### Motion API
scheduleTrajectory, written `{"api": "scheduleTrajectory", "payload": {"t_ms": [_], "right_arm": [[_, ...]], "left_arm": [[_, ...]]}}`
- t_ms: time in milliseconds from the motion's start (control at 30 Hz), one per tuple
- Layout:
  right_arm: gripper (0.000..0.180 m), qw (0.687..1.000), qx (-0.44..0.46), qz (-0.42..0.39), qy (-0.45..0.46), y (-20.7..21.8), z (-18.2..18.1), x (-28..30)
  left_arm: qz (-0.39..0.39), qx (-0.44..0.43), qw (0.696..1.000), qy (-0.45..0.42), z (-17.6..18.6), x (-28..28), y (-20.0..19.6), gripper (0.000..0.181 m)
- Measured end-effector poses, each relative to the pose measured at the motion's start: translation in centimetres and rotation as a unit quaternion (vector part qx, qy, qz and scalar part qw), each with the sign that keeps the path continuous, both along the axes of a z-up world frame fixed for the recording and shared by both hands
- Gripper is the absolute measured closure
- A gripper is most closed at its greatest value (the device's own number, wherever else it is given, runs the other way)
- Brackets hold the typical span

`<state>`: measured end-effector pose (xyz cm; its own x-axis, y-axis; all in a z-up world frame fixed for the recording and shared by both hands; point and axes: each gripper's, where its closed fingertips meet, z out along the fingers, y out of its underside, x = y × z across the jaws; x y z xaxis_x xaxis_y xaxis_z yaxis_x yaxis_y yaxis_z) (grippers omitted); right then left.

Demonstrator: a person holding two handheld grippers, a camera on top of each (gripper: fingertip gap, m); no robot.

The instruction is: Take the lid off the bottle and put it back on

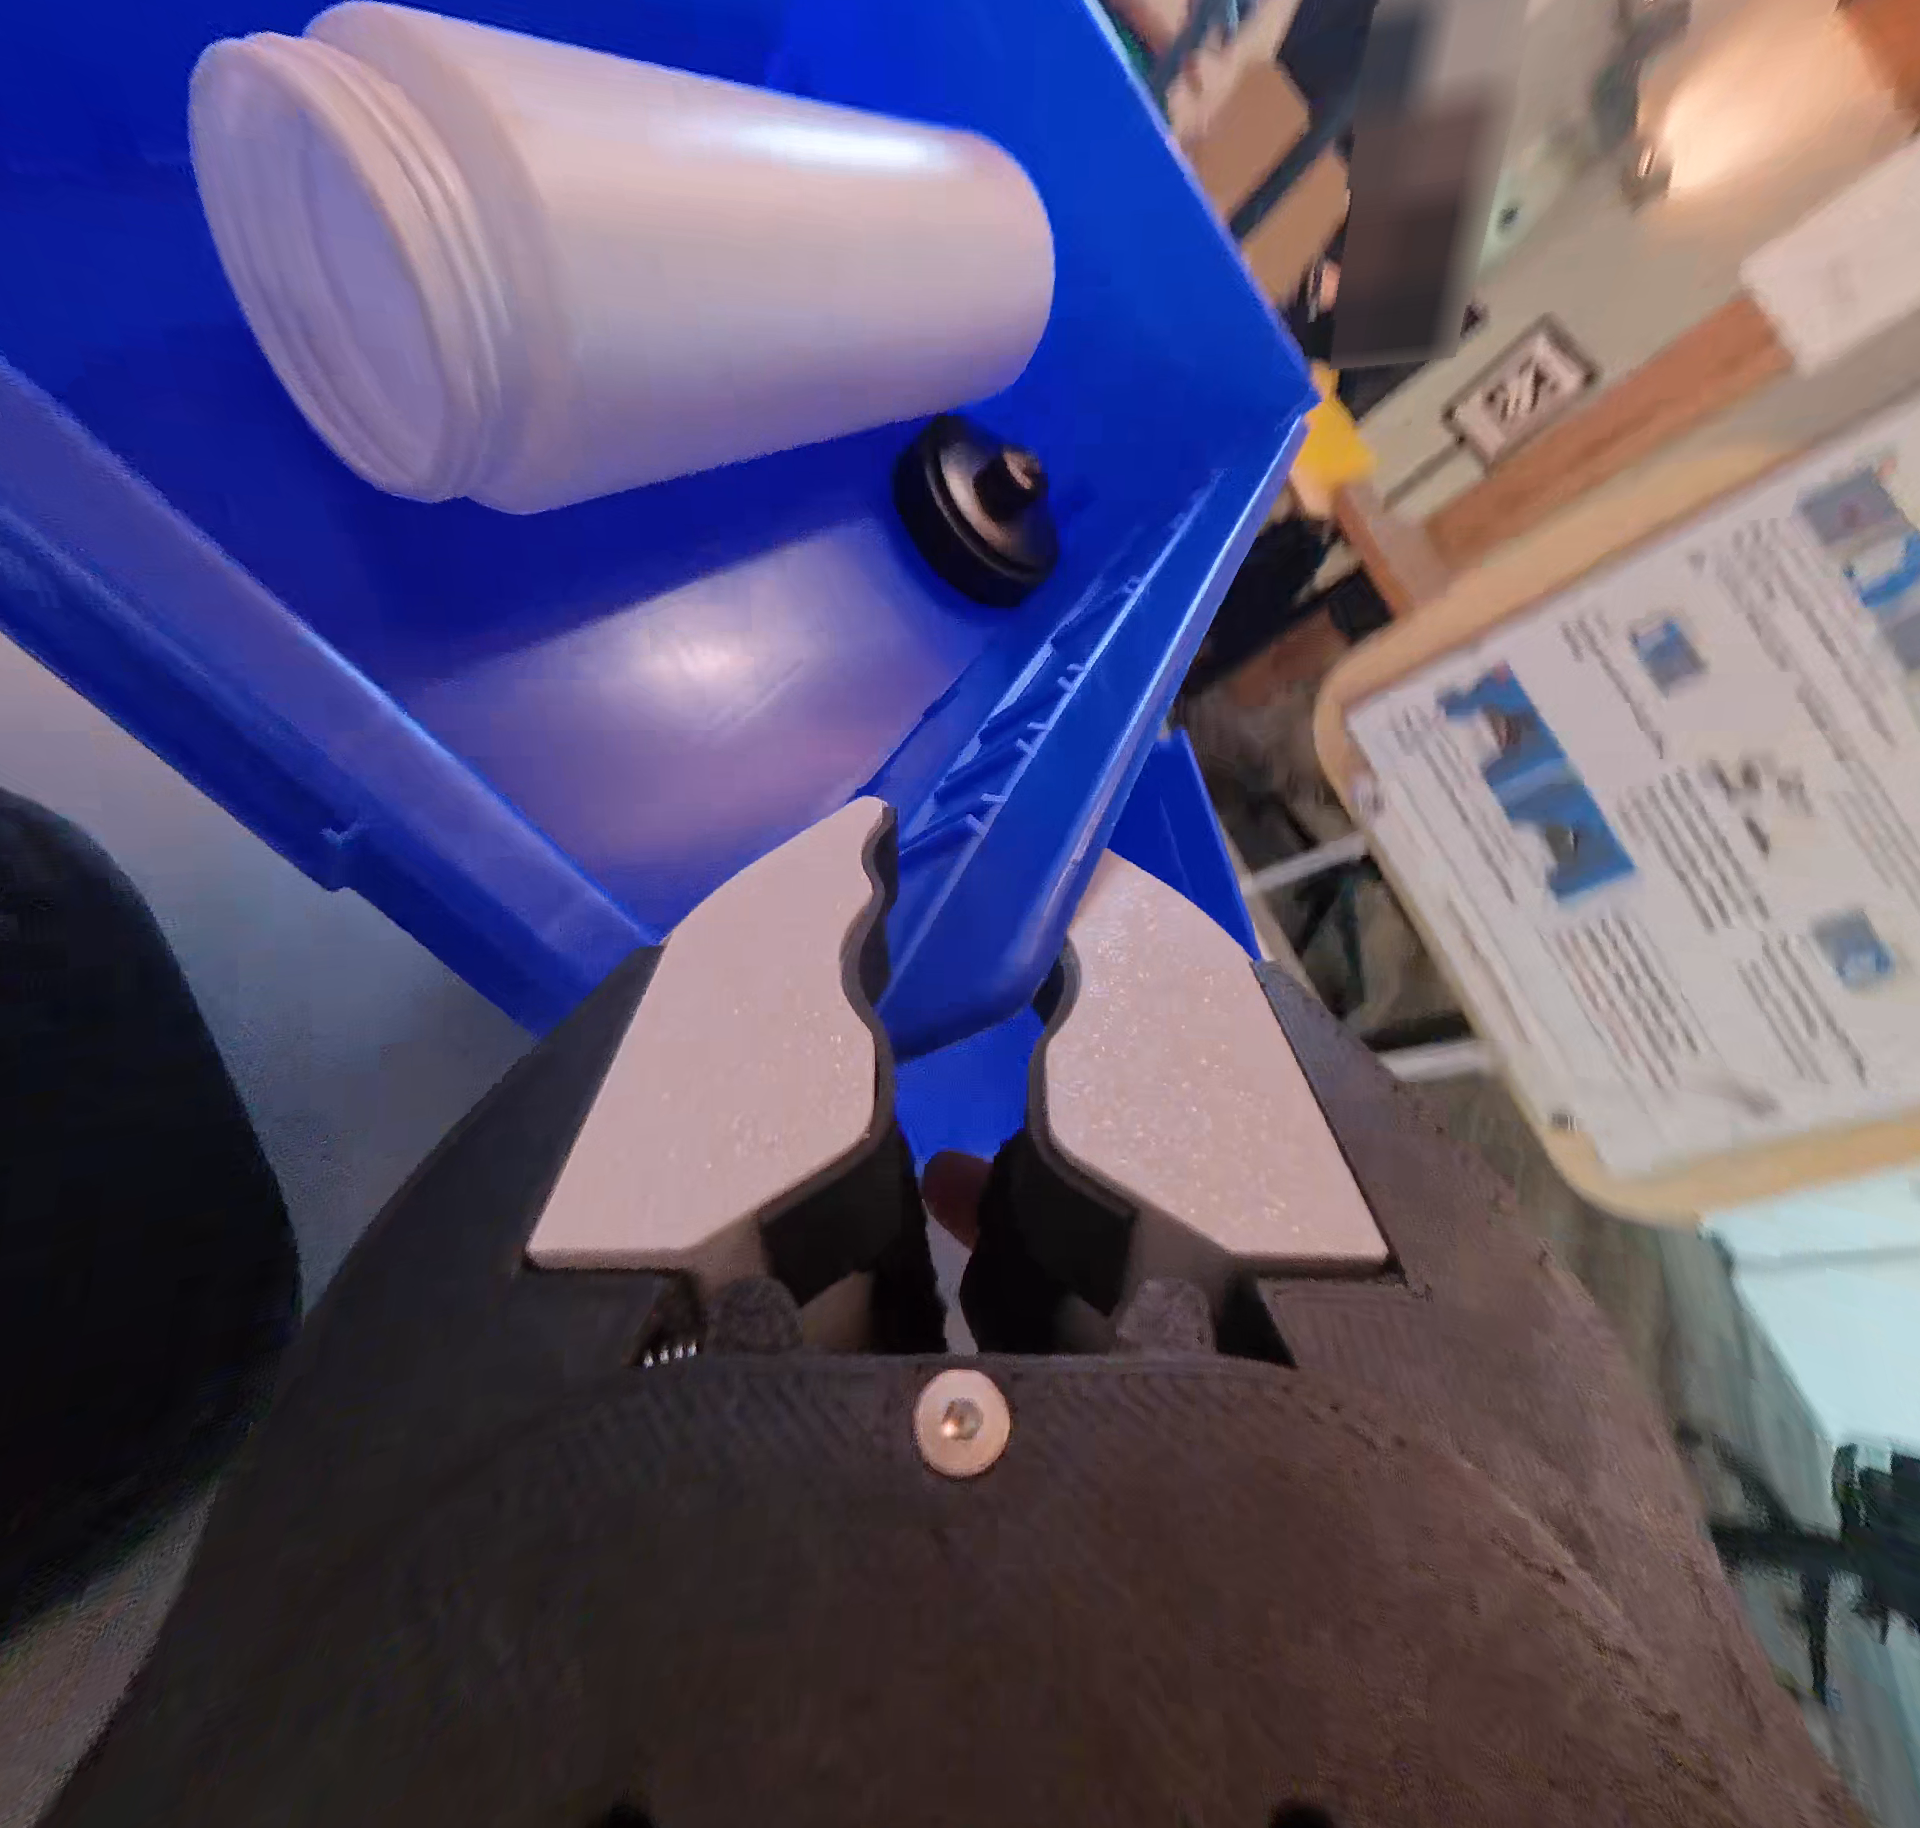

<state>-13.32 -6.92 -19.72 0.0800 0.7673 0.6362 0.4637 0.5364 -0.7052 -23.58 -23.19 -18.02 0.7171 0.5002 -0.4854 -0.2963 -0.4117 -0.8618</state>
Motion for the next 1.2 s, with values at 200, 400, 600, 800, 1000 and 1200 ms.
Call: {"api": "scheduleTrajectory", "payload": {"t_ms": [200, 400, 600, 800, 1000, 1200], "right_arm": [[0.157, 0.997, 0.001, 0.082, 0.005, -5.6, -2.8, -6.6], [0.158, 0.996, 0.003, 0.087, -0.007, -6.7, -6.4, -9.2], [0.157, 0.997, 0.018, 0.075, -0.028, -6.4, -9.4, -9.6], [0.147, 0.991, 0.017, 0.08, -0.103, -6.2, -12.5, -9.1], [0.095, 0.977, 0.047, 0.143, -0.149, -6.9, -10.7, -6.2], [0.065, 0.997, -0.056, 0.029, -0.046, 0.0, -6.7, -2.3]], "left_arm": [[0.071, -0.008, 0.997, -0.01, -2.8, -3.9, -6.5, 0.164], [0.08, -0.008, 0.996, -0.029, -6.8, -6.3, -7.5, 0.165], [0.072, -0.005, 0.996, -0.053, -10.5, -7.2, -7.0, 0.164], [0.063, -0.021, 0.995, -0.08, -13.3, -7.9, -6.4, 0.162], [0.029, 0.003, 0.995, -0.091, -11.2, -8.0, -7.0, 0.112], [0.035, 0.048, 0.998, -0.034, -7.3, -7.4, -6.8, 0.104]]}}
